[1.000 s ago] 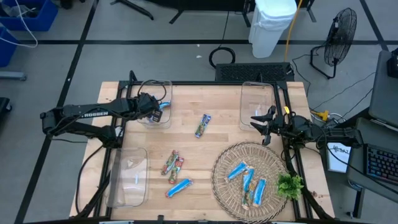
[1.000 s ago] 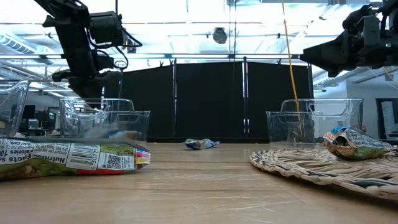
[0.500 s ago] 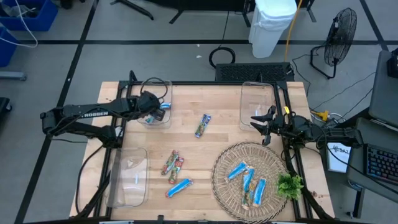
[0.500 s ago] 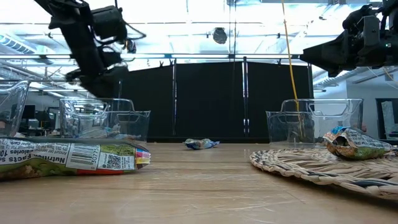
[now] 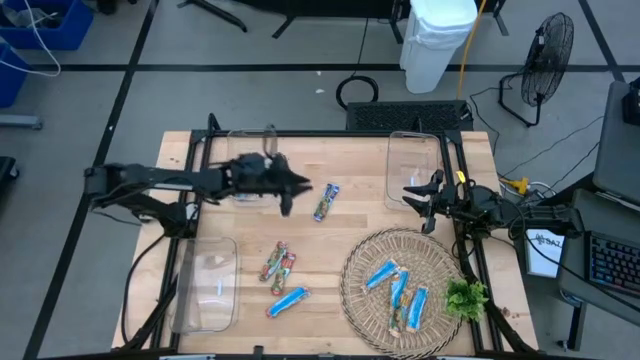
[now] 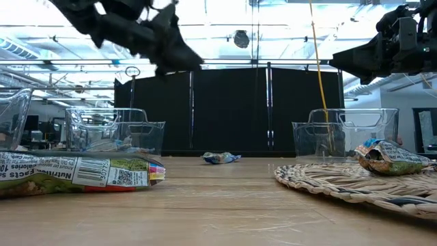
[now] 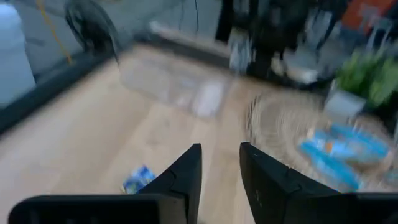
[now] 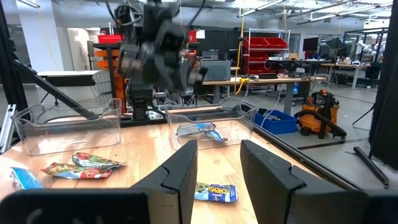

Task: Pick and place Granola Bars by type
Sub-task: Put the blue granola bar into the top left transparent bin

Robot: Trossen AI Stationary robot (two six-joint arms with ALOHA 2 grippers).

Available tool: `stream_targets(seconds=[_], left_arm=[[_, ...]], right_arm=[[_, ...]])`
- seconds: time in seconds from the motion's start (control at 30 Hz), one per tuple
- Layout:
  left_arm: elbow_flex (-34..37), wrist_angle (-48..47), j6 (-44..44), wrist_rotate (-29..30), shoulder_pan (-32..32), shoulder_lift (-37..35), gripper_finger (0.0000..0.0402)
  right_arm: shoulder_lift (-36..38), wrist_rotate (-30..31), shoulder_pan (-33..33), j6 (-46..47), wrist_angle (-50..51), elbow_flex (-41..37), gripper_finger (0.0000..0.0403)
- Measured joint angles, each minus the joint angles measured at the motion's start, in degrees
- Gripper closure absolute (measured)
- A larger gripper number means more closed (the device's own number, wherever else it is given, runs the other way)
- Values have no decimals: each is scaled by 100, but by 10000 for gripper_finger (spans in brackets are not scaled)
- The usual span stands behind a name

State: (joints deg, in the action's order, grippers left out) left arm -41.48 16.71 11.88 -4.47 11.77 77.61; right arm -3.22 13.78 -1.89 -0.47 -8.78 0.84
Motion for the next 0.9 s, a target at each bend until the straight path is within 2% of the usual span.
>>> stream_targets(seconds=[0.23,0.43,0.6,0.9], left_arm=[[-1192,-988,-53,3,-236,1551,312],[-2157,-1615,-447,163,-349,2544,330],[-2528,-2116,-531,775,-362,3180,350],[-2561,-2404,-251,876,-338,3577,380]], right_arm=[[0,2,0,-20,-85,-1,289],[0,-2,0,-20,-87,-1,289],[0,-2,-1,-20,-77,0,289],[0,-4,0,-17,-39,0,289]])
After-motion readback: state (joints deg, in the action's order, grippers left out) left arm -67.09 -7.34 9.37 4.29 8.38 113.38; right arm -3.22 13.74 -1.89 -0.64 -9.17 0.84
